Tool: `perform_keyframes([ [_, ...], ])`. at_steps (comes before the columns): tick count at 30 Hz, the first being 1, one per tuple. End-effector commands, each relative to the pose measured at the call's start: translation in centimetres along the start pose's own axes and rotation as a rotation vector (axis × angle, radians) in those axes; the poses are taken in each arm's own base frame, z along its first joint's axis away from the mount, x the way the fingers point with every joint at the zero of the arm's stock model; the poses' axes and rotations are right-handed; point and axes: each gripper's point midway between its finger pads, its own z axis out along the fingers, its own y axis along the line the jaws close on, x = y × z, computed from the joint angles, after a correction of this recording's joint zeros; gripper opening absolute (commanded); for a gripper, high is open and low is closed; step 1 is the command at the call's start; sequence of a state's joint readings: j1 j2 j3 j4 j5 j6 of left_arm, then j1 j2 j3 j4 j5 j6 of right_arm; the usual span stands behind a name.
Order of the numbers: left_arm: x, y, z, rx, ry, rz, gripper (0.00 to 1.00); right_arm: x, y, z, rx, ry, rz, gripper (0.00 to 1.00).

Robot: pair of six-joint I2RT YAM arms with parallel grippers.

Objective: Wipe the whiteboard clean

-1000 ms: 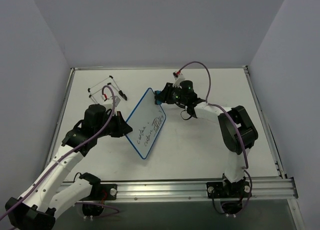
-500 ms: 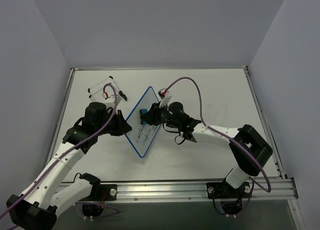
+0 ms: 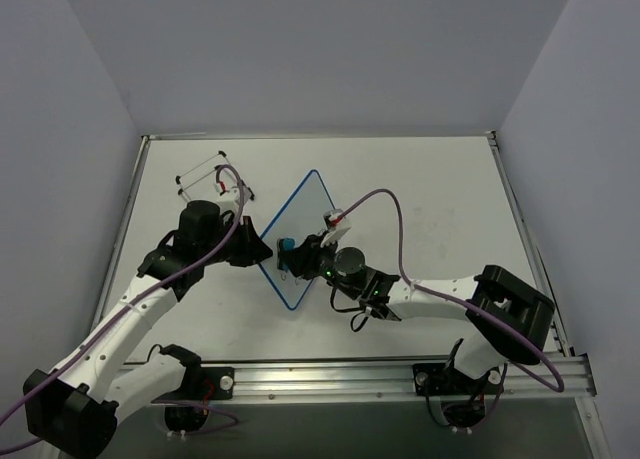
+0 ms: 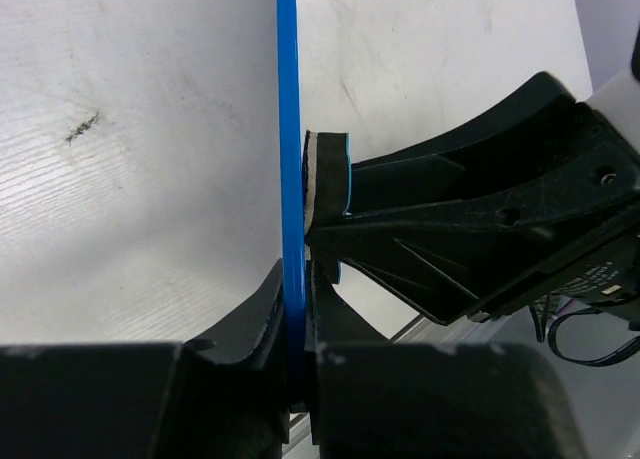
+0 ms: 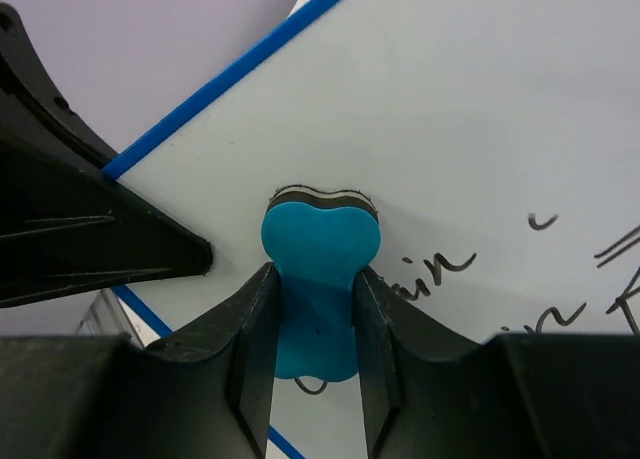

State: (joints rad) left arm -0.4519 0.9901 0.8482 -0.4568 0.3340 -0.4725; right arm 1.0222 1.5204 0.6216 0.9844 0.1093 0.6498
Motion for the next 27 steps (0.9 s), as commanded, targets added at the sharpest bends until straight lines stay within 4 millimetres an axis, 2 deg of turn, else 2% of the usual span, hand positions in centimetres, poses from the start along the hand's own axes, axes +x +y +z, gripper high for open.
perform_keyframes([
  [1,-2.8,-8.2,-2.0,0.36,-0.068,0.006,0.02,2.3,-5.3,-1.4,0.2,-0.026,0.026,0.0],
  [5,-2.8,-8.3,-2.1,0.373,-0.07,-0.01,0.02,3.4,-8.4,-2.1,0.268,-0.036,0.064,0.0],
  [8,-2.5,-8.3,-2.0,0.38,-0.066,-0.014,0.02,4.2,-9.2,-1.7,0.264,-0.014,0.089,0.0],
  [10,-2.3,-8.2,-1.9,0.379,-0.066,-0.017,0.02,4.5,-9.0,-1.6,0.252,0.001,0.12,0.0],
  [11,-2.4,-8.3,-2.0,0.385,-0.07,-0.014,0.02,4.5,-8.5,-1.5,0.242,0.001,0.137,0.0],
  [14,-2.2,-8.2,-1.9,0.389,-0.075,-0.006,0.02,4.0,-5.4,-0.8,0.188,0.014,0.206,0.0],
  [15,-2.2,-8.2,-1.9,0.392,-0.08,-0.003,0.02,3.7,-3.4,-0.4,0.147,0.017,0.214,0.0],
  [18,-2.1,-8.1,-1.6,0.399,-0.079,-0.007,0.02,2.6,0.3,-0.1,0.077,0.012,0.243,0.0],
  [19,-1.8,-8.0,-1.5,0.401,-0.072,-0.011,0.02,2.0,2.3,0.0,0.029,0.012,0.25,0.0],
  [20,-1.7,-8.0,-1.5,0.405,-0.067,-0.011,0.02,1.8,3.1,0.0,0.011,0.015,0.256,0.0],
  [22,-1.7,-8.1,-1.4,0.41,-0.068,-0.011,0.02,0.6,4.5,0.0,-0.021,0.008,0.264,0.0],
  [23,-1.6,-8.0,-1.4,0.41,-0.065,-0.013,0.02,0.1,4.6,0.0,-0.018,-0.001,0.265,0.0],
  [26,-1.7,-8.3,-1.6,0.424,-0.068,-0.005,0.02,-1.7,4.4,0.4,-0.006,-0.011,0.238,0.0],
  [27,-1.5,-8.4,-1.6,0.43,-0.058,-0.006,0.02,-1.1,3.6,0.6,0.026,0.019,0.208,0.0],
])
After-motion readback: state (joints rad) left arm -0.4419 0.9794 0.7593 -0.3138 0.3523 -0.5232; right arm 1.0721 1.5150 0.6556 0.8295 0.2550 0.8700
